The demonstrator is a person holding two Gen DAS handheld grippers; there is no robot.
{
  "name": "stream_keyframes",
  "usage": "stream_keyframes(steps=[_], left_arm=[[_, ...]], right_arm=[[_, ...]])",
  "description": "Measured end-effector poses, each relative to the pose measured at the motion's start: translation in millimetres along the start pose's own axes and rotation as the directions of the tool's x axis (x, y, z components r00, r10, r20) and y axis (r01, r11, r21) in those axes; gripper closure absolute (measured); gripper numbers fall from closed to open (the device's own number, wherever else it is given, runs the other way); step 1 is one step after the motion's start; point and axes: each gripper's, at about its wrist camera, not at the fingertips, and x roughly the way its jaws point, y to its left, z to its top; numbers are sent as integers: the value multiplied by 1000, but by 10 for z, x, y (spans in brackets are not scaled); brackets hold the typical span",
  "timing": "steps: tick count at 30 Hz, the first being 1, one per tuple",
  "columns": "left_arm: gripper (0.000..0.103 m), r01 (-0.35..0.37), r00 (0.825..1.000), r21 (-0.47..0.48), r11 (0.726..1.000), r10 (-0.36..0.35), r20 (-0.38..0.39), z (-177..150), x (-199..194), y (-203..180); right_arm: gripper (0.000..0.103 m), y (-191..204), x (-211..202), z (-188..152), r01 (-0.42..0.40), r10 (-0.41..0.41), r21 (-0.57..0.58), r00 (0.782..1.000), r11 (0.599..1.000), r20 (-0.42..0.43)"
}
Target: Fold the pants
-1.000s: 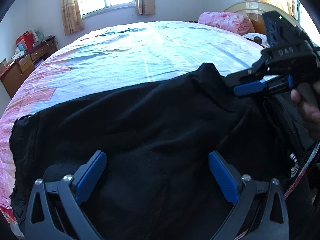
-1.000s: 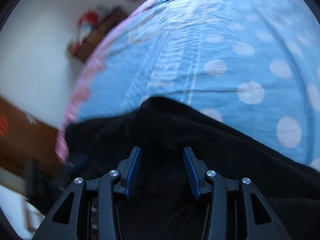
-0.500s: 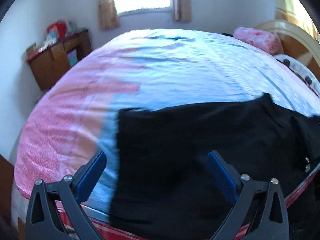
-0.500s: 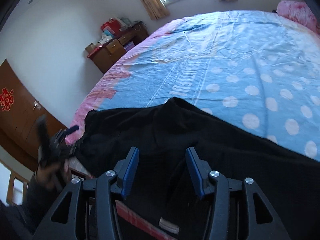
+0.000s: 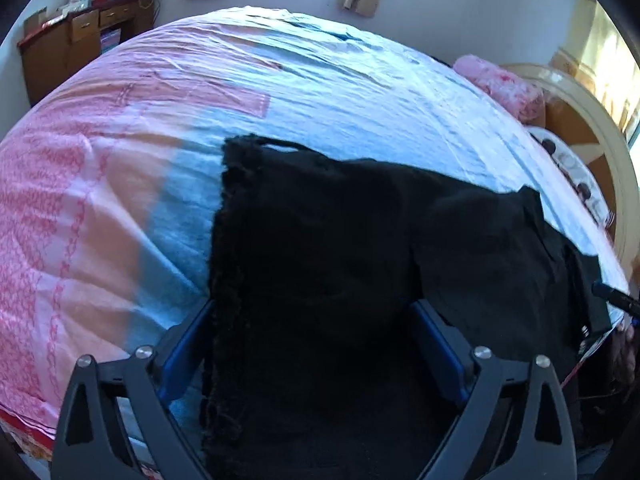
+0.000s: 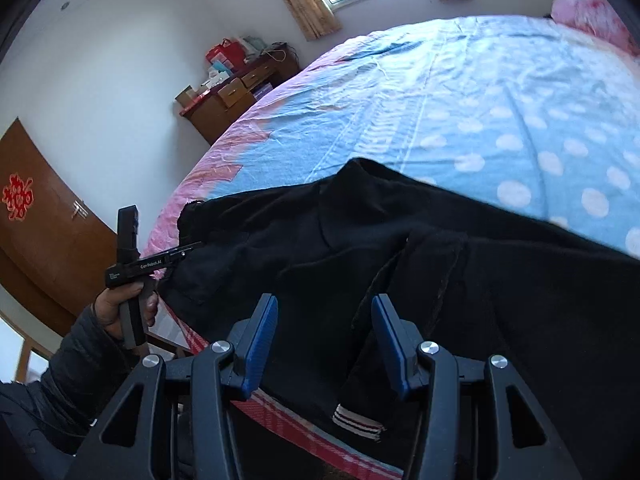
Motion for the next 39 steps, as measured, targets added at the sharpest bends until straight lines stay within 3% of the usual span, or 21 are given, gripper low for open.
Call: stream_keyframes(steps=[1, 3, 5, 7, 9, 13, 17, 20, 25, 28, 33, 37, 39], left_arm=[[8, -11, 1000, 14, 1000, 11, -8, 16, -7, -36], [23, -33, 999, 20, 999, 33, -8, 25, -51, -40], [54, 18, 1000, 34, 999, -18, -4, 23, -128, -45], [68, 34, 999, 40, 999, -34, -1, 16, -204, -99], [73, 24, 999, 77, 997, -26, 22, 11, -310, -201], [84, 56, 995, 59, 997, -60, 75, 72, -582, -307], [86, 167, 979, 33, 985, -169, 116, 133, -853, -489], [87, 279, 950, 47, 959, -283, 136, 188, -1048, -761], [87, 392, 904, 102, 914, -403, 141, 383, -1169, -1300], [87, 463, 868, 149, 874, -481, 124, 554, -1149, -1701], [87, 586, 792, 224, 779, -609, 44, 734, -1041, -2466], [87, 640, 754, 280, 715, -655, -50, 781, -871, -3077], [87, 653, 747, 298, 696, -656, -104, 772, -726, -3359]], right_arm=[[52, -3, -4, -16, 0, 0, 4, 1000, 1000, 2], [52, -9, -30, -22, -1, 0, 11, 1000, 1000, 13], [52, -21, -97, -38, -4, 3, 21, 1000, 1000, 30], [52, -35, -166, -56, -2, 1, 26, 999, 1000, 46], [52, -58, -221, -74, 3, -5, 34, 998, 999, 61], [52, -147, -357, -109, 6, -12, 68, 996, 998, 93], [52, -230, -479, -136, 19, -29, 86, 993, 996, 116], [52, -338, -606, -158, 54, -71, 120, 987, 991, 142], [52, -575, -846, -231, 72, -114, 206, 974, 976, 198], [52, -683, -993, -271, 88, -143, 239, 964, 967, 223], [52, -916, -1301, -377, 152, -241, 318, 934, 936, 263], [52, -1170, -1562, -485, 188, -320, 408, 903, 894, 285], [52, -1297, -1700, -547, 205, -362, 449, 884, 870, 297]])
